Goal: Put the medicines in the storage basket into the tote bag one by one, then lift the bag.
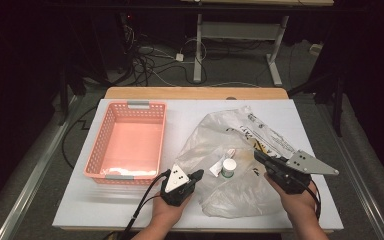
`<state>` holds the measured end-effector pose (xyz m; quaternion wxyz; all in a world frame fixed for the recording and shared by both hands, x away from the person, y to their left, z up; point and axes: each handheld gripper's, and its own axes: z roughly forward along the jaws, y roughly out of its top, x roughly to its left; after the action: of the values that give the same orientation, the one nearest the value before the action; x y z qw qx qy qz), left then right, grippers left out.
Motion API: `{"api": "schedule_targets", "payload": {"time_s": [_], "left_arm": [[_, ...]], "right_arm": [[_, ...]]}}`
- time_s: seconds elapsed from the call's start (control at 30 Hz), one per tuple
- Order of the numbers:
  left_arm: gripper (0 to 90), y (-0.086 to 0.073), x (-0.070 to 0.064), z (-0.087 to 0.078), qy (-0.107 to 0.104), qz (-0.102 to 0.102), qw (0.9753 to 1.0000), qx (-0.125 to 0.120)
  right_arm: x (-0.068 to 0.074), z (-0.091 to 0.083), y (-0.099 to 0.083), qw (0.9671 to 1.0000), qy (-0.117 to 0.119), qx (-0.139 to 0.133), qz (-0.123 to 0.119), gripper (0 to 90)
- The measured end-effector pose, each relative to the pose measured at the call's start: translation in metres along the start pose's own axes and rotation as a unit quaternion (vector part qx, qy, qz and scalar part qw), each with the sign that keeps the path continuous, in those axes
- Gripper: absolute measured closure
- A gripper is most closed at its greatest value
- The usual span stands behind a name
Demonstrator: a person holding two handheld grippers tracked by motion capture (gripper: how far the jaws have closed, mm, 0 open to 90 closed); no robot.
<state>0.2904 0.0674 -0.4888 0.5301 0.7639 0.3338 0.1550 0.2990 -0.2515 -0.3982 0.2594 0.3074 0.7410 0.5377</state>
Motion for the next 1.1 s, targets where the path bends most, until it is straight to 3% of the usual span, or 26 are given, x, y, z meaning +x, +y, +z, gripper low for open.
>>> {"api": "schedule_targets", "payload": {"time_s": [0.07,0.2,0.27,0.47,0.6,0.77,0.9,1.1], "left_arm": [[88.5,0.001,0.000,-0.001,0.004,-0.001,1.0000,-0.009],[88.4,0.003,0.000,-0.002,0.011,-0.029,0.9986,-0.042],[88.4,0.003,-0.003,-0.001,0.017,-0.016,0.9988,-0.043],[88.4,0.008,0.000,-0.008,0.029,-0.019,0.9977,-0.058],[88.4,0.018,-0.001,-0.010,0.036,-0.004,0.9967,-0.073],[88.4,0.029,-0.003,-0.012,0.040,0.002,0.9944,-0.098],[88.3,0.038,-0.005,-0.016,0.047,0.010,0.9911,-0.124],[88.4,0.052,-0.005,-0.021,0.050,0.020,0.9886,-0.141]], "right_arm": [[0.003,0.002,-0.001,1.0000,0.001,-0.002,-0.004,90.0],[0.004,0.006,-0.003,1.0000,0.001,-0.002,0.000,90.0],[0.004,0.008,-0.004,1.0000,0.001,-0.003,0.001,90.0],[0.004,0.008,-0.003,1.0000,-0.004,-0.008,0.004,90.0],[0.003,0.010,0.000,0.9998,-0.008,-0.016,0.005,90.0],[0.003,0.013,0.004,0.9997,-0.002,-0.022,0.005,90.0],[0.005,0.017,0.005,0.9997,0.002,-0.025,-0.001,90.0],[0.009,0.014,0.009,0.9993,0.005,-0.037,0.003,90.0]]}}
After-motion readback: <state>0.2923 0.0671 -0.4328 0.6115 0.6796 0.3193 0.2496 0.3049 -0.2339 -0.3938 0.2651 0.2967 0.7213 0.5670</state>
